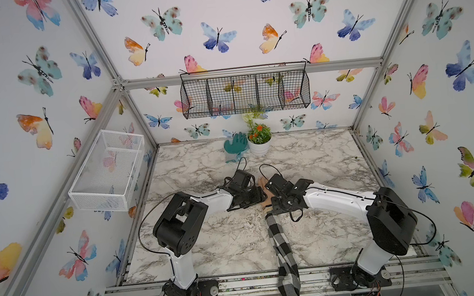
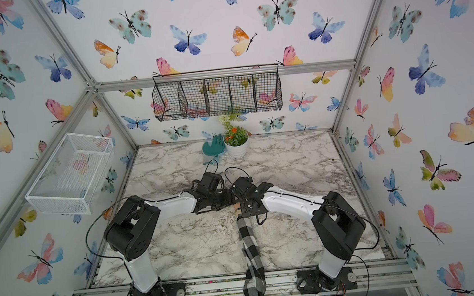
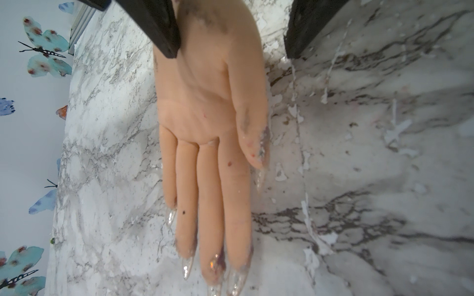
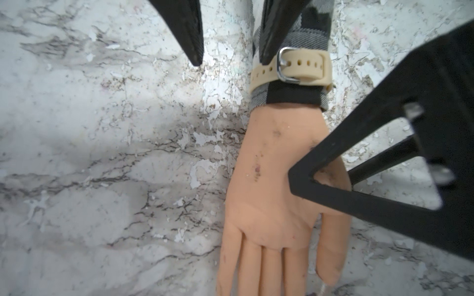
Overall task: Take off the watch
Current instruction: Untie the watch from the hand.
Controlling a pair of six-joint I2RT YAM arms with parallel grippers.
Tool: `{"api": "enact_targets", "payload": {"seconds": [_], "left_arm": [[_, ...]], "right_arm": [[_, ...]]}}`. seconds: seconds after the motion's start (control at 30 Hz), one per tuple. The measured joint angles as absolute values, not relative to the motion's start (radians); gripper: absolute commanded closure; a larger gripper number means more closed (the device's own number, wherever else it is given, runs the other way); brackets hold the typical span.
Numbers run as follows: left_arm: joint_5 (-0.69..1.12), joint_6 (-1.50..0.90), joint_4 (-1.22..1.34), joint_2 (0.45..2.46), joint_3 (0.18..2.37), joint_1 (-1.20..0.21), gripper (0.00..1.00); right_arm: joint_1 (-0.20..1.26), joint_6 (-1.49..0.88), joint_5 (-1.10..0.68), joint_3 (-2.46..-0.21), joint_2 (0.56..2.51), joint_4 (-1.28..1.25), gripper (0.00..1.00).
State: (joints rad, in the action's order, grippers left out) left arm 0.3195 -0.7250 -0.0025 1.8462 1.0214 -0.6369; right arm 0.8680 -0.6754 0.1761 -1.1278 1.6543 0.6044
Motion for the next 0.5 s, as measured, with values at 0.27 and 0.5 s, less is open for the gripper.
{"api": "enact_targets", "payload": {"seconds": [0.27,0.5], "left_arm": [[0.319,-0.725,-0.002,1.846,1.021,-0.637,0.33],[0.319,-0.726,-0.002,1.846,1.021,-0.637,0.33]], "right_arm": [[0.867,-0.640,0.088,-1.208,1.665,0.567,0.58],[0.867,-0.633,0.044,-1.207,1.712,0.560,0.59]]}}
